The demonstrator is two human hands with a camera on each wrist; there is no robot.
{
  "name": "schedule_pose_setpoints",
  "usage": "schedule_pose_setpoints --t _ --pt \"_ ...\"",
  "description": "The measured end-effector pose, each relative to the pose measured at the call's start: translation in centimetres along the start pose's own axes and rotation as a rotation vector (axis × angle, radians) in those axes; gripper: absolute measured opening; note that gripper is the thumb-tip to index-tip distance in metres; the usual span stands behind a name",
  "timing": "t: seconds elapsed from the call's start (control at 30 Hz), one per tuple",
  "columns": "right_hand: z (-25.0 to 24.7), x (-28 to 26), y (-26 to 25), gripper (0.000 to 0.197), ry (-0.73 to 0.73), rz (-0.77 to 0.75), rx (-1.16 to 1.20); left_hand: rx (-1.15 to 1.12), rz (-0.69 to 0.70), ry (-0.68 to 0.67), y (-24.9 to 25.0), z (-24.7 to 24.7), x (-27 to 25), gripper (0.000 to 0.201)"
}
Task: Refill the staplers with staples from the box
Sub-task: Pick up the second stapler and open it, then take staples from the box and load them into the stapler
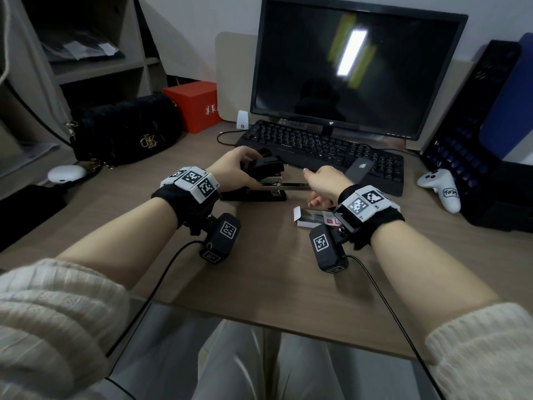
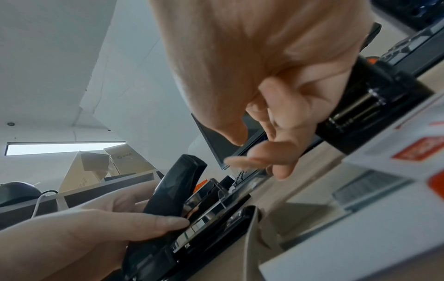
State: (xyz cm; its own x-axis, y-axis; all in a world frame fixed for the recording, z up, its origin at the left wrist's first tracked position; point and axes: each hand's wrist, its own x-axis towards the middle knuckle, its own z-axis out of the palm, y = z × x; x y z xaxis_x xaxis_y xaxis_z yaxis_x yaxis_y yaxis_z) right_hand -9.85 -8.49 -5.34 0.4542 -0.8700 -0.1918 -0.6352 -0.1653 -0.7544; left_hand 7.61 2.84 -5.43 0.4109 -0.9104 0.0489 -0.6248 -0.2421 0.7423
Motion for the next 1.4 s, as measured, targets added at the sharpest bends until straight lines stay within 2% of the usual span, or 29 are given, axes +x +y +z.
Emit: schedule_pose_setpoints --t 0.23,0.3,0.4,0.5,0.57,0.73,0.87,0.93,1.03,1.27,1.4 --pt "-0.5 -1.1 -0.1 0.052 -0.023 0.02 -0.021 -0.099 0.068 0.079 1.5 0.1 -0.9 0.06" --pt "-0.8 -1.7 -0.1 0.051 -0.025 0.017 -0.011 -0.012 0.131 0.127 2.3 0.4 -1.4 0.06" --pt "-1.5 -2.3 0.2 0.047 -0.023 -0.008 -0.058 0.265 0.212 0.165 3.7 1.3 -2.7 0.061" --pt "-2.7 -3.1 0.6 0.038 -0.035 -0.057 -0.129 0.346 0.322 0.101 4.8 2.9 -4.0 0.058" --pt "-3.5 -3.8 1.0 0.032 -0.065 -0.089 -0.181 0.364 0.387 -0.004 5.3 4.0 -4.4 0.055" --pt "-5.2 -4.9 1.9 0.04 -0.271 -0.141 -0.397 0.51 0.323 -0.179 5.5 5.9 -4.0 0.065" --pt "-5.8 -5.4 2.4 0.061 -0.461 -0.109 -0.499 0.576 0.246 -0.263 4.9 6.4 -3.2 0.067" --pt "-5.6 -5.3 2.6 0.071 -0.444 -0.126 -0.485 0.571 0.237 -0.274 4.8 6.5 -3.0 0.065" --pt "-5.0 -4.9 2.8 0.074 -0.419 -0.165 -0.428 0.53 0.235 -0.292 4.6 6.4 -2.8 0.064" --pt "-3.8 -3.4 2.8 0.06 -0.381 -0.316 -0.539 0.467 0.244 -0.307 3.9 5.7 -2.2 0.048" --pt "-2.5 -3.1 2.1 0.055 -0.434 -0.389 -0.462 0.498 0.222 -0.341 3.1 3.6 -1.9 0.043"
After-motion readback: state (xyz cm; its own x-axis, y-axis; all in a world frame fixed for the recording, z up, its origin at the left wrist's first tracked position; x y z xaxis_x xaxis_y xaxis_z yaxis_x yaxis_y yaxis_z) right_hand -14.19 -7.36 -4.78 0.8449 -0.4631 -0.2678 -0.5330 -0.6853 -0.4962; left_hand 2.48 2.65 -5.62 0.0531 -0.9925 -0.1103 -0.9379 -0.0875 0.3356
